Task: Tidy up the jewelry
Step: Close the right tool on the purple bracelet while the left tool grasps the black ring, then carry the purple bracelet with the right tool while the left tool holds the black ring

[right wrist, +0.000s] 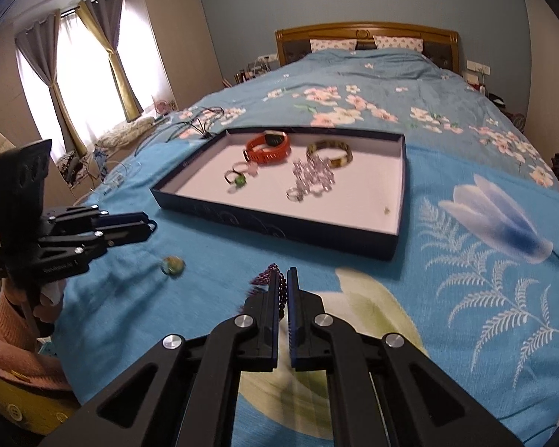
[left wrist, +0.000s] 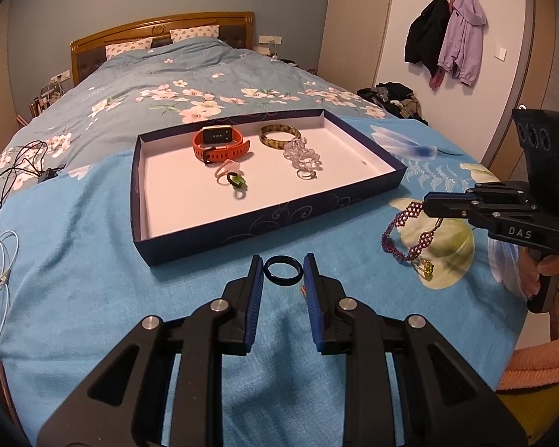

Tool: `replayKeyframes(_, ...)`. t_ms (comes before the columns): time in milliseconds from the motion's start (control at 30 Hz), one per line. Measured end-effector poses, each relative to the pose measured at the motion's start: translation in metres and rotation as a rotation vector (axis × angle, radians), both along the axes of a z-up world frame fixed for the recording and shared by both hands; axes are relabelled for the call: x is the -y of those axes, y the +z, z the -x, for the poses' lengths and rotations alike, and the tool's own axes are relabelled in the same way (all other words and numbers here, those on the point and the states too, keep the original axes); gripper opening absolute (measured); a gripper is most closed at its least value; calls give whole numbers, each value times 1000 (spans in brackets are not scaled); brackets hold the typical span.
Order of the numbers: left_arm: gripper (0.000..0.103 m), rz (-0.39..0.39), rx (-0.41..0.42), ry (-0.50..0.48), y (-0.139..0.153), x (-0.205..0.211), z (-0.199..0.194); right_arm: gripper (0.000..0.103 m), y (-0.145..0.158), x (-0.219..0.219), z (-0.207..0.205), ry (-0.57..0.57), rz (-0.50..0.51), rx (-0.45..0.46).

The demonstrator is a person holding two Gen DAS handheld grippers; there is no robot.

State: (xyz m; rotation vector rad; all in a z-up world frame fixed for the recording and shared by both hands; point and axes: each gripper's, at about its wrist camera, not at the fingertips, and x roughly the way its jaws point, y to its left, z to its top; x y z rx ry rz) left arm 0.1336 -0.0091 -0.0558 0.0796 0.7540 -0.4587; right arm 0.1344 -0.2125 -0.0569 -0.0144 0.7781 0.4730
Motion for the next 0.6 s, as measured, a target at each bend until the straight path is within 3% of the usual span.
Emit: replayKeyframes(600,22,11,42,13,13,1,-1,3,22,-15,-1,26,-36,61)
